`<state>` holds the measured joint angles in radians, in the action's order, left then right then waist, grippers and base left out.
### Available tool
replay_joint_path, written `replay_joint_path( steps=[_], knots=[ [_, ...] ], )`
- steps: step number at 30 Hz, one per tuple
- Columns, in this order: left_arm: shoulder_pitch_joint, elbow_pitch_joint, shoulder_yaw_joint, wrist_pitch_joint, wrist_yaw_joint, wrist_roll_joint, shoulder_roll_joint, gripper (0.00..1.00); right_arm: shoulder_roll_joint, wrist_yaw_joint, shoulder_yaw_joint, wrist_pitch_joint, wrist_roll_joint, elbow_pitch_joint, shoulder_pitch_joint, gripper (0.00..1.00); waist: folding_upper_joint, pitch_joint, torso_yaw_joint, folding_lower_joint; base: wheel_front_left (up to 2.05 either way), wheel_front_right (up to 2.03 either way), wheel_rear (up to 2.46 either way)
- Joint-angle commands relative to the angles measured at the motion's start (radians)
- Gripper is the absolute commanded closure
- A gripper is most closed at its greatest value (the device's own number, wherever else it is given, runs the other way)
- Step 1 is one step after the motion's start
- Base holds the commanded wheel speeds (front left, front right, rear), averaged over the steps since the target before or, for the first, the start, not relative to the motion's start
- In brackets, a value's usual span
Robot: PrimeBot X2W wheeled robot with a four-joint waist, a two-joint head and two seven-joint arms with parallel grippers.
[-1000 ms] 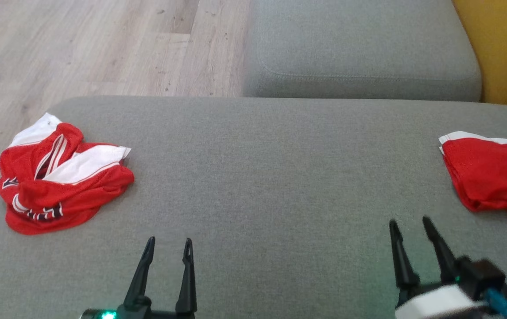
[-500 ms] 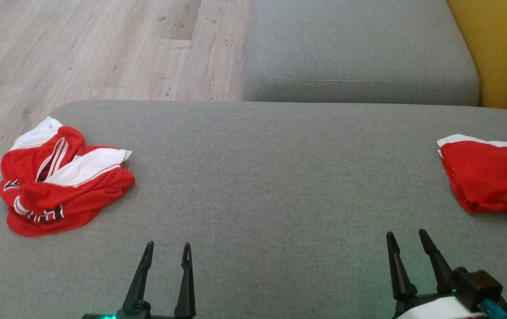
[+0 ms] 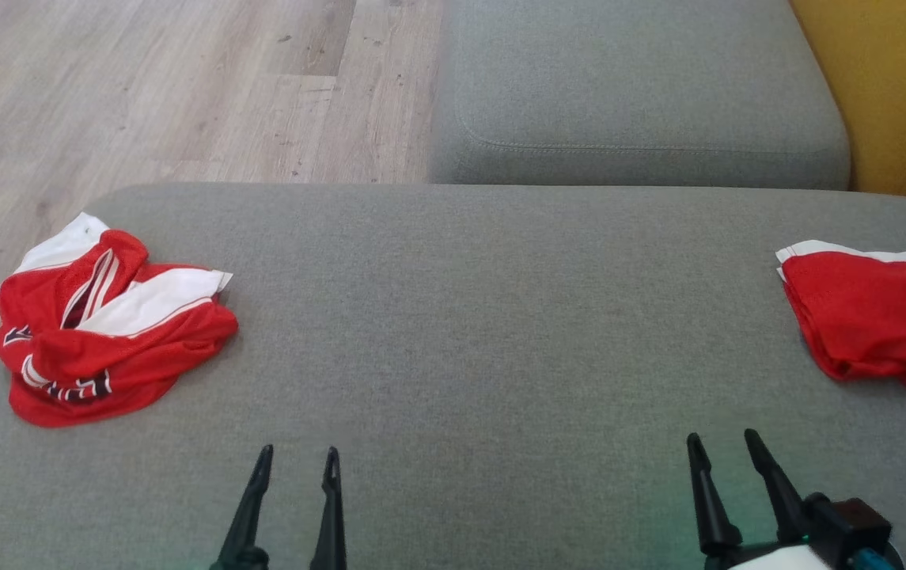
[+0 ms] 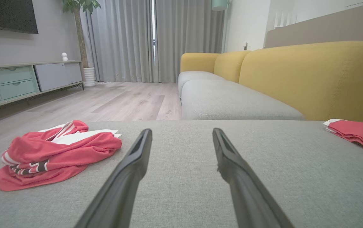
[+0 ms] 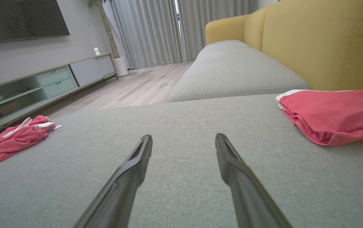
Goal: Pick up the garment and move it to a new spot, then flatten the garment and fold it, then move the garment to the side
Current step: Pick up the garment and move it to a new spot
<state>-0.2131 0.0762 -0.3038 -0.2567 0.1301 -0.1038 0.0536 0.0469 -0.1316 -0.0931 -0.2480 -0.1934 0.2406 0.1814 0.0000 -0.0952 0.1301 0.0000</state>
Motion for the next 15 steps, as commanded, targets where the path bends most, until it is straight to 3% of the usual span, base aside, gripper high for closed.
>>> replay_joint_path(
  steps=[1,7,15],
  knots=[
    [0.033,-0.026,0.041,-0.005,-0.002,0.009,-0.003,0.00,0.005,0.001,-0.033,-0.014,0.003,-0.028,-0.027,0.00,0.0000,0.000,0.001,0.0000,0.00,0.00,0.00],
    [0.032,-0.028,0.066,-0.005,-0.005,0.017,-0.003,0.00,0.006,0.001,-0.056,-0.014,-0.001,-0.029,-0.027,0.00,0.0000,0.010,0.026,0.0000,0.00,0.00,0.00],
    [0.035,-0.031,0.086,-0.005,-0.012,0.020,-0.003,0.00,0.007,0.001,-0.084,-0.014,-0.017,-0.033,-0.028,0.00,0.0000,0.029,0.140,0.0000,0.00,0.00,0.00]
  ],
)
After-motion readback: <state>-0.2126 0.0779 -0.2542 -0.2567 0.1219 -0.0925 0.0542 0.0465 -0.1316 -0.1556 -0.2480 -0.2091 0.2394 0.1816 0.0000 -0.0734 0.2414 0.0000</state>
